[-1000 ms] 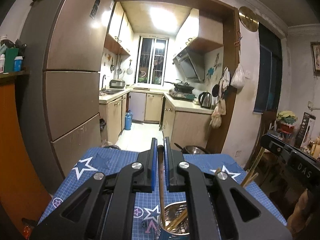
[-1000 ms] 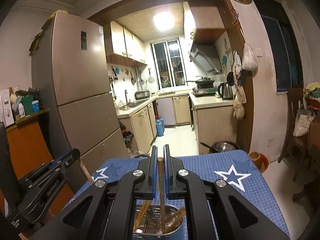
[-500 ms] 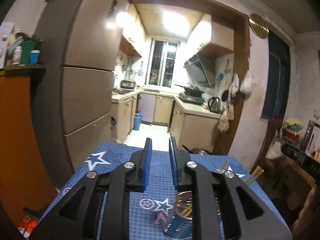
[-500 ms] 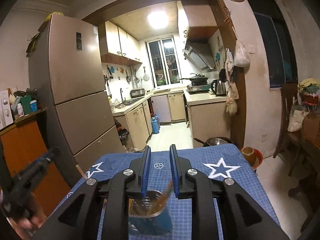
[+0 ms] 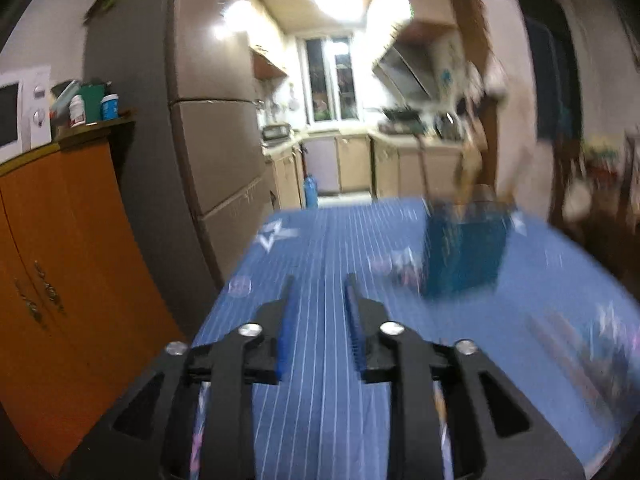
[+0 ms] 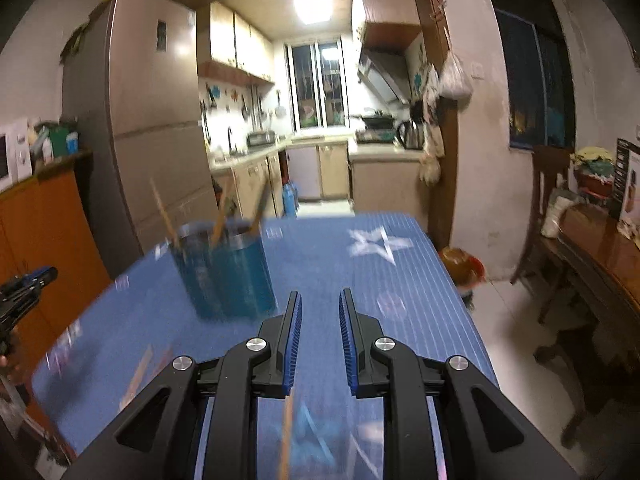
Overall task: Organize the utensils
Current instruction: 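Move both open tools back from the holder toward the remaining chopsticks, then close the left tool on a wooden chopstick while the right tool grasps another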
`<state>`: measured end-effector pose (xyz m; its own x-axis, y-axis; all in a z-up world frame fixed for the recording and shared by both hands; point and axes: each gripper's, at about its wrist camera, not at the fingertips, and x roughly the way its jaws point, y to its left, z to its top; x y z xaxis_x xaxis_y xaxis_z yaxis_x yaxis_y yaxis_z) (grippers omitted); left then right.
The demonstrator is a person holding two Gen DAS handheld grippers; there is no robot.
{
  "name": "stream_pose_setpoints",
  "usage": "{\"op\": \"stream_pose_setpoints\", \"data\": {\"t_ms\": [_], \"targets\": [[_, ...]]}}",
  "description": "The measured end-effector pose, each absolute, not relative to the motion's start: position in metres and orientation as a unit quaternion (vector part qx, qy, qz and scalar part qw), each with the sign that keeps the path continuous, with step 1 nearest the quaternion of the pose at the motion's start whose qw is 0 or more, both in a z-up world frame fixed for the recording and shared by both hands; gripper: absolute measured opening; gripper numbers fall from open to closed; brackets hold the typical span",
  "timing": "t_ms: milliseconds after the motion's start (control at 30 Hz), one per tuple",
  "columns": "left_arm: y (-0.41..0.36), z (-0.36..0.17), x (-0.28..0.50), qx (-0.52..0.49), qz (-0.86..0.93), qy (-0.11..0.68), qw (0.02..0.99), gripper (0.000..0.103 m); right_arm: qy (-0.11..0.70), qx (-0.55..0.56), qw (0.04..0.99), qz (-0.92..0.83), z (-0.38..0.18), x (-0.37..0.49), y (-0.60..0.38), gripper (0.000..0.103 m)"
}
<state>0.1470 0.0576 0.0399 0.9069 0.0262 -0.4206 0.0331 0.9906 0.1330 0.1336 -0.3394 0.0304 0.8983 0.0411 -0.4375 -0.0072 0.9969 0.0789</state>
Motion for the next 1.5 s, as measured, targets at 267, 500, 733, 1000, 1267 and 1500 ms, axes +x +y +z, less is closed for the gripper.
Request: {"op": "stream_pose_setpoints", "data": {"t_ms": [267,500,733,1000,1267,1500], "targets": [[0.043,-0.033,0.050,0.098,-0.075,0.272,0.954,0.028,0.265,-0.004,0.964,0.009,-0.050,0.024,-0.324,0.021],[0.018,-0.063,0.004,0.098,-0.126,0.267,0.950,0.028,0.260,-0.026,0.964,0.040,-0.086,-0.021,-0.275,0.021],[-0.006,-0.075,-0.003,0.110,-0.131,0.251,0.953,0.028,0.251,-0.047,0.966,0.046,-0.101,-0.020,-0.249,0.021],[-0.019,-0.094,0.004,0.108,-0.109,0.261,0.953,0.028,0.256,-0.060,0.964,0.049,-0.116,-0.014,-0.239,0.021],[-0.025,-0.101,0.004,0.105,-0.084,0.236,0.962,0.028,0.248,-0.053,0.967,0.039,-0.123,-0.004,-0.239,0.021],[-0.026,-0.104,0.001,0.084,-0.068,0.222,0.969,0.028,0.235,-0.057,0.969,0.046,-0.125,0.005,-0.242,0.021]]}}
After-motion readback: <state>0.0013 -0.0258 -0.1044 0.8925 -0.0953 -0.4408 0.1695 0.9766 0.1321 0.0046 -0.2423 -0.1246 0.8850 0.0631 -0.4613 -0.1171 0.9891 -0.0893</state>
